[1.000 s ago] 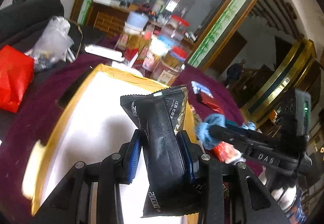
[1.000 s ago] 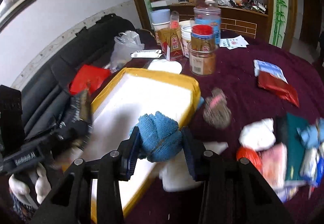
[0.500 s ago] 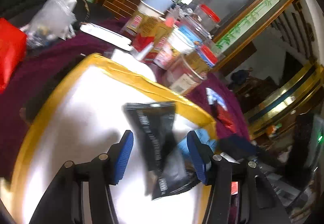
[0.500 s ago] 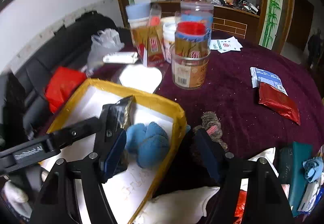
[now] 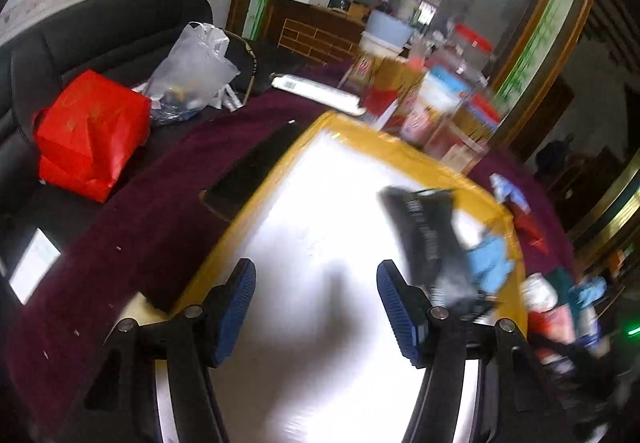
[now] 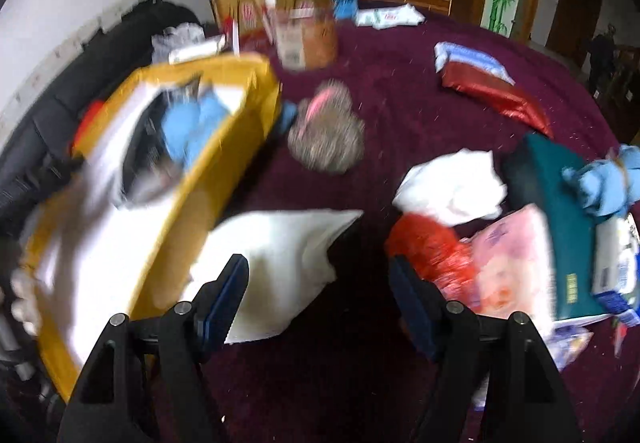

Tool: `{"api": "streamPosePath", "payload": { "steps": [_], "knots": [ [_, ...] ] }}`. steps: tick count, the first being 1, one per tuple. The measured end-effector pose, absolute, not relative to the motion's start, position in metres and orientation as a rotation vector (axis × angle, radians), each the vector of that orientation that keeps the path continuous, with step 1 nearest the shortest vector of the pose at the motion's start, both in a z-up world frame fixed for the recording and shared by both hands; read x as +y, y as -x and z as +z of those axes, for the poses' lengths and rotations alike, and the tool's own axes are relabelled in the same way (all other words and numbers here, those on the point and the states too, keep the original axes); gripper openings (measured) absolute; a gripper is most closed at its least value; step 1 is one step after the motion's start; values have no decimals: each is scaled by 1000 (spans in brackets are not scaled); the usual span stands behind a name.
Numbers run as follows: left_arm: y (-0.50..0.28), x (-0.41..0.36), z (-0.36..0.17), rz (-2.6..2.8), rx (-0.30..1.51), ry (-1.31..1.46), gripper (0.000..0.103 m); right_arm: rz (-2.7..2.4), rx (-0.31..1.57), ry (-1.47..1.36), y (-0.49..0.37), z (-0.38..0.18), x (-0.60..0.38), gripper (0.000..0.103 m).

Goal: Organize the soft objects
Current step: 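Carry black bag into tray with left gripper while right gripper carries blue towel, then grasp brown knit sock with left gripper while right gripper grasps white cloth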

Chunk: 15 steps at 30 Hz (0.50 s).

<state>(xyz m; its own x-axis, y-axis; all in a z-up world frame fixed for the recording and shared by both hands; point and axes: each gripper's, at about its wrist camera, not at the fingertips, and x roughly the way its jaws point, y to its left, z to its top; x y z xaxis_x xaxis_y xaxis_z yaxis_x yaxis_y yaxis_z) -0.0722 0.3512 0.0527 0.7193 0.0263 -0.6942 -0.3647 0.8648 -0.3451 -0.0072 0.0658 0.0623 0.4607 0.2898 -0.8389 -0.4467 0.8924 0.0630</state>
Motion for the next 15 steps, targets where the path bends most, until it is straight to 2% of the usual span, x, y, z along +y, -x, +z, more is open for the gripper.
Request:
{"api": "streamPosePath", "payload": {
  "steps": [3,4,5,6,7,9,15],
  "knots": [
    [80,331,73,178,690,489,66,488,1022,153,2,48,85,72],
    [81,323,81,162,673,472,66,484,1001,157,3,47,87,69],
    [82,317,86,150,666,458,66,489,979,164,5,46,88,61],
    [82,306,93,125,662,431,66,496,958,169,6,47,88,15],
    [82,297,97,104,665,413,67,543,974,143,6,46,85,4],
    [79,278,102,57,674,379,67,562,991,102,8,45,75,4],
    [49,219,104,-45,730,294,67,507,856,136,54,71,25,4]
  ]
}}
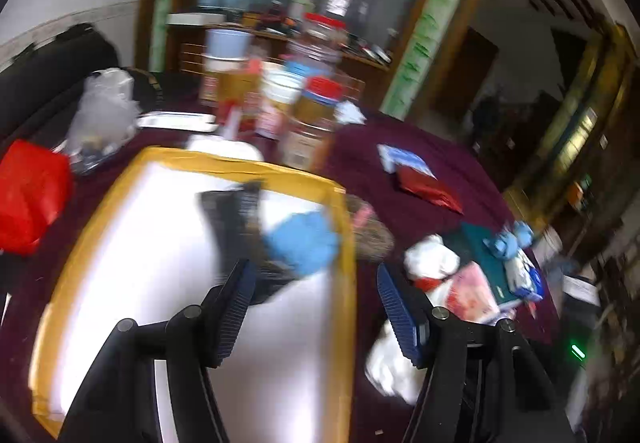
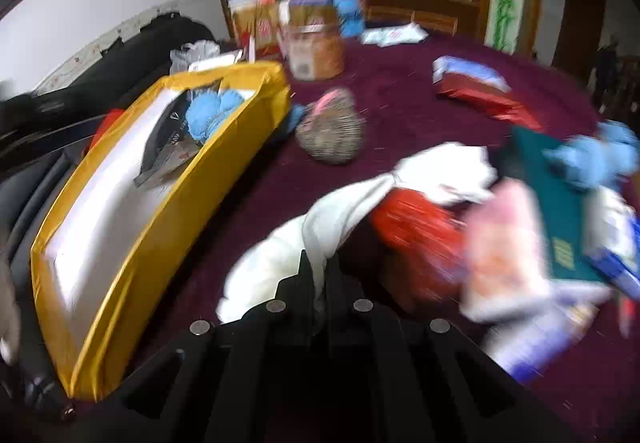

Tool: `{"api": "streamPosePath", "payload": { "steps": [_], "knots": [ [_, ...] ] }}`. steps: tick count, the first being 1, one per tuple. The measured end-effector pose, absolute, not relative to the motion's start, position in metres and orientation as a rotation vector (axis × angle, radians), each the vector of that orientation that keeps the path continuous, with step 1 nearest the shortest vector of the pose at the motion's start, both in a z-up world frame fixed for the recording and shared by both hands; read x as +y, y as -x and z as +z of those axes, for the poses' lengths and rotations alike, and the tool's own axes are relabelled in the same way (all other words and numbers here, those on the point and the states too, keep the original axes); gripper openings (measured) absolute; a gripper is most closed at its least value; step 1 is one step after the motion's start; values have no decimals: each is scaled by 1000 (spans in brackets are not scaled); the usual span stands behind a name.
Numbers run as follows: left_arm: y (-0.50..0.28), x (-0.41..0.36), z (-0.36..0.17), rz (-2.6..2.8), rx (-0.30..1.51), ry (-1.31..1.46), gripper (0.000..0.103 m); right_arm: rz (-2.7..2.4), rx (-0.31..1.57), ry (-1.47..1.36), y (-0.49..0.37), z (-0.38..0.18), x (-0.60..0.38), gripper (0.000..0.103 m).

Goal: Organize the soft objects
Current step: 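Grasp brown knit sock with left gripper while right gripper grasps white cloth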

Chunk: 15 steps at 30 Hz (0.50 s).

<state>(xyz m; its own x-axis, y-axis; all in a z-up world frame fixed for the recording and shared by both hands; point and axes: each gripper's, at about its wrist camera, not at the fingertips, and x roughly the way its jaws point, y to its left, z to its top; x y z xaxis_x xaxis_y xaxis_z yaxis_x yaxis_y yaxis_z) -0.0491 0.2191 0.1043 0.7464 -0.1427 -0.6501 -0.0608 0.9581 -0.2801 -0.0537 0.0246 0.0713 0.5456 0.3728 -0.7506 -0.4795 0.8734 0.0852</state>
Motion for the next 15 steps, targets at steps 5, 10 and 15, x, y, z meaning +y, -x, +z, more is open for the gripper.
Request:
{"api": "streamPosePath", "payload": {
  "steps": [5,10,15],
  "knots": [
    [2,169,93,-48,818,183,68,542,817,52,78,76,-28,4],
    [-63,135,69,80,900,35,72,564,855,-62,70,55,-56,4],
    [-93,120,54,214,890,-144,83,613,860,-151,64,52,-65,4]
  ]
}}
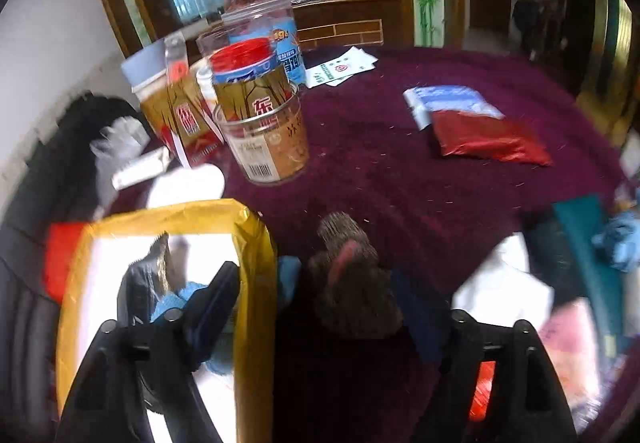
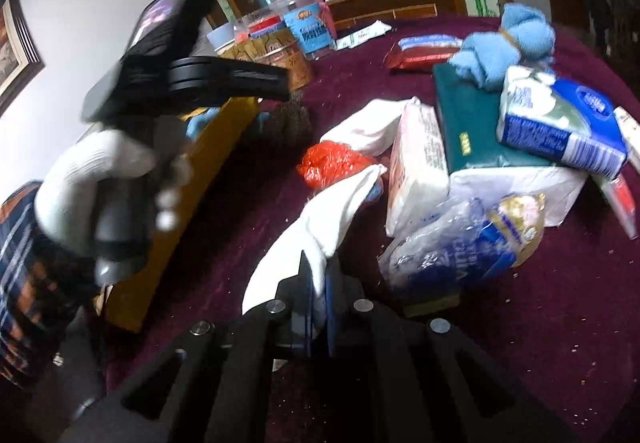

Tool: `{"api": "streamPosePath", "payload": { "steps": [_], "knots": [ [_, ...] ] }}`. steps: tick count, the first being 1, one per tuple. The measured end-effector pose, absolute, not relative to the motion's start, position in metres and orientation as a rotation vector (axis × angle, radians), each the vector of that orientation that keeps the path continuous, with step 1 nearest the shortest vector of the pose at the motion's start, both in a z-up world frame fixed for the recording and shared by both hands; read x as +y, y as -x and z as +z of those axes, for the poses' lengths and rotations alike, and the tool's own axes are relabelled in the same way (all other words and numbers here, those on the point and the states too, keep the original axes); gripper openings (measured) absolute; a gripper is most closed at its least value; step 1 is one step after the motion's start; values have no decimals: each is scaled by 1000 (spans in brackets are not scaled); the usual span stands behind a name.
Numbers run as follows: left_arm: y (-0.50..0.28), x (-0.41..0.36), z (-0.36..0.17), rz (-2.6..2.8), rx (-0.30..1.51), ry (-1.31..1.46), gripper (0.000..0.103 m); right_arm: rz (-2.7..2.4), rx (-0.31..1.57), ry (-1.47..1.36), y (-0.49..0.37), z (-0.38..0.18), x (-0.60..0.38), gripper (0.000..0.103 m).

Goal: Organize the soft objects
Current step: 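Grasp brown knit sock with left gripper while right gripper grasps white cloth, then lower knit sock into tray with left gripper while right gripper drops white cloth there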

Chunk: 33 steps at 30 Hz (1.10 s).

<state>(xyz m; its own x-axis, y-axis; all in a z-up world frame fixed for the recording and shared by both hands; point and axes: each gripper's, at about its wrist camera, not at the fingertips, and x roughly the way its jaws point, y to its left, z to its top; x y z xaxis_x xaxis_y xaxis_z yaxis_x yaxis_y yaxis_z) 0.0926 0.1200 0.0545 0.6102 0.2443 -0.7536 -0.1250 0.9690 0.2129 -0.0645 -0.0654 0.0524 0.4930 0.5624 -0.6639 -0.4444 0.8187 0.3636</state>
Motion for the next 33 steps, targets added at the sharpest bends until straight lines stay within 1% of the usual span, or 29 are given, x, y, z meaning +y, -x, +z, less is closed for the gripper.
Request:
{"api": "streamPosePath", "payload": {
  "steps": [3,5,6,7,8,9,10,12,13,16,19,23,26,27,29,30,31,33],
  "knots": [
    [-99,119,44,223,889,-163,92,633,868,-163,64,51,-66,5],
    [-98,114,41,224,890,-204,91,635,872,-170,63,51,-66,7],
    [-96,111,41,222,880,-215,79,634,874,-175,62,50,-67,7],
    [-93,105,44,213,864,-236,54,632,877,-182,62,49,-68,7],
    [-91,102,46,206,850,-264,40,629,884,-188,62,48,-70,9],
    [-87,100,50,192,838,-286,20,627,895,-197,61,47,-70,18],
    [-83,101,54,190,819,-304,9,622,900,-202,61,46,-72,29],
    [-77,112,63,128,820,-244,8,614,894,-213,61,47,-74,36],
    [-74,118,66,103,819,-212,8,612,891,-215,62,47,-75,36],
    [-64,129,74,65,803,-164,8,602,893,-215,62,46,-75,37],
    [-61,143,70,126,808,-149,8,592,899,-221,61,45,-76,37],
    [-59,183,59,166,837,23,8,579,903,-232,60,44,-79,37],
    [-50,191,67,117,831,65,9,579,910,-233,58,43,-79,37],
    [-45,192,74,109,814,72,11,578,913,-235,58,42,-79,38],
    [-37,187,89,80,771,73,28,578,916,-238,57,42,-80,38],
    [-34,181,94,61,751,61,48,579,916,-238,57,42,-80,38],
    [-32,174,98,44,732,36,60,579,915,-237,57,42,-79,38],
    [-31,149,101,7,713,-59,62,581,915,-238,57,42,-78,39]
  ]
}}
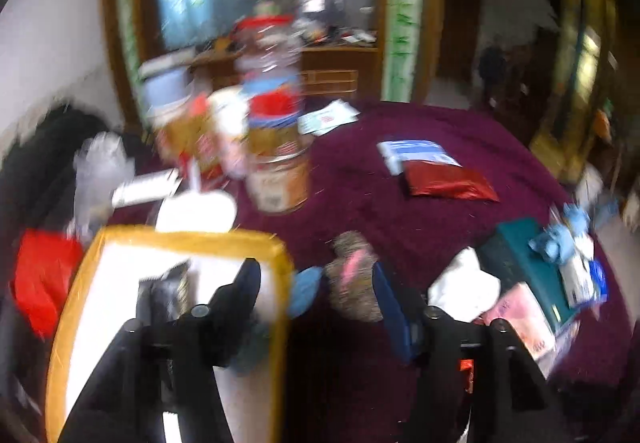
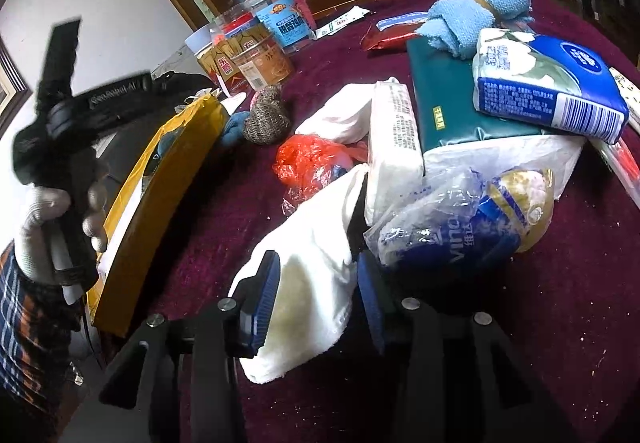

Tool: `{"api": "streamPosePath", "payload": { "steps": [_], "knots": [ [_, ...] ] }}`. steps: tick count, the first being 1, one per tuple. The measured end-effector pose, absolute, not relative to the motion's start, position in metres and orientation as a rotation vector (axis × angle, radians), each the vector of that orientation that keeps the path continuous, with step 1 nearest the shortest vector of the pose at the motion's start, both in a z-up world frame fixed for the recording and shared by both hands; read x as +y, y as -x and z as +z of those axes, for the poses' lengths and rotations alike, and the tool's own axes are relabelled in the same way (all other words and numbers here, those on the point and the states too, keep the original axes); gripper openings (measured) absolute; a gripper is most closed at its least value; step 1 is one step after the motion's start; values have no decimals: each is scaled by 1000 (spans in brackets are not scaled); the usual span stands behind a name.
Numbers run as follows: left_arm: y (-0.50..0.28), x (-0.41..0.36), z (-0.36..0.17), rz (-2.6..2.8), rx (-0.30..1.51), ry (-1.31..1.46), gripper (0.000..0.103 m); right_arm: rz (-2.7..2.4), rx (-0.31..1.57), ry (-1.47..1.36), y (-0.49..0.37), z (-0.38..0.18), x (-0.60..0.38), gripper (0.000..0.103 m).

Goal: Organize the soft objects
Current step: 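Lower knit sock into tray with left gripper while right gripper drops white cloth there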

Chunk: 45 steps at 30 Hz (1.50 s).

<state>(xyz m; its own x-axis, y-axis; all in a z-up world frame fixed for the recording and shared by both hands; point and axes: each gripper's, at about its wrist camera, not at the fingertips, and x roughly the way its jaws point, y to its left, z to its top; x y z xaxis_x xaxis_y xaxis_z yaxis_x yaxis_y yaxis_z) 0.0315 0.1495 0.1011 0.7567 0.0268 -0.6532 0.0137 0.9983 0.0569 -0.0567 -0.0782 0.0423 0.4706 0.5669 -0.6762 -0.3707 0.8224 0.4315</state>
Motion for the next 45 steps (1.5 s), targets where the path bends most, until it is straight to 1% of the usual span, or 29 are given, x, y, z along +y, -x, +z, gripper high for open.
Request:
{"api": "streamPosePath", "payload": {
  "steps": [4,7,9,10,11,12,14,18,19,21,25,29,30,31,32,33,34,37,42,44,45],
  "knots": [
    [-52,108,78,3,763,-233,62,585,907,-238,58,43,-79,40],
    [-77,94,52,34,835,-297,62,586,908,-238,57,43,-79,40],
    [-95,89,27,65,921,-345,62,587,911,-240,57,42,-79,40],
    [-98,89,20,68,945,-348,61,588,911,-241,57,42,-79,40],
    [-96,90,21,64,916,-332,56,588,913,-241,57,42,-79,40],
    [-95,93,23,53,923,-316,55,589,914,-243,57,42,-79,40],
    [-88,99,30,20,915,-256,54,589,917,-247,56,42,-79,41],
    [-48,112,75,-75,806,-119,53,590,927,-253,54,41,-80,42],
    [-37,117,85,-98,788,-83,53,593,928,-258,54,41,-81,46],
    [-14,129,107,-154,755,-4,53,582,939,-254,53,41,-80,50],
    [31,170,142,-180,681,89,53,547,968,-165,59,46,-60,64],
    [53,226,152,-77,643,128,54,467,977,-48,57,43,-31,64],
    [55,246,150,-27,648,140,54,445,969,-5,57,43,-24,58],
    [54,260,145,1,660,161,54,428,962,39,58,43,-18,33],
    [52,278,138,28,685,189,54,428,958,58,59,43,-15,23],
    [46,291,129,50,710,203,54,434,959,74,60,43,-12,20],
    [43,301,122,75,729,213,54,433,950,87,62,44,-11,15],
    [28,331,96,128,776,257,54,440,941,83,70,50,-17,12],
    [-2,354,71,149,809,285,56,465,918,46,89,76,-29,12],
    [-16,358,61,139,825,306,60,495,898,32,92,92,-25,12],
    [-19,362,58,130,831,318,65,508,888,32,94,100,-22,12]
  ]
}}
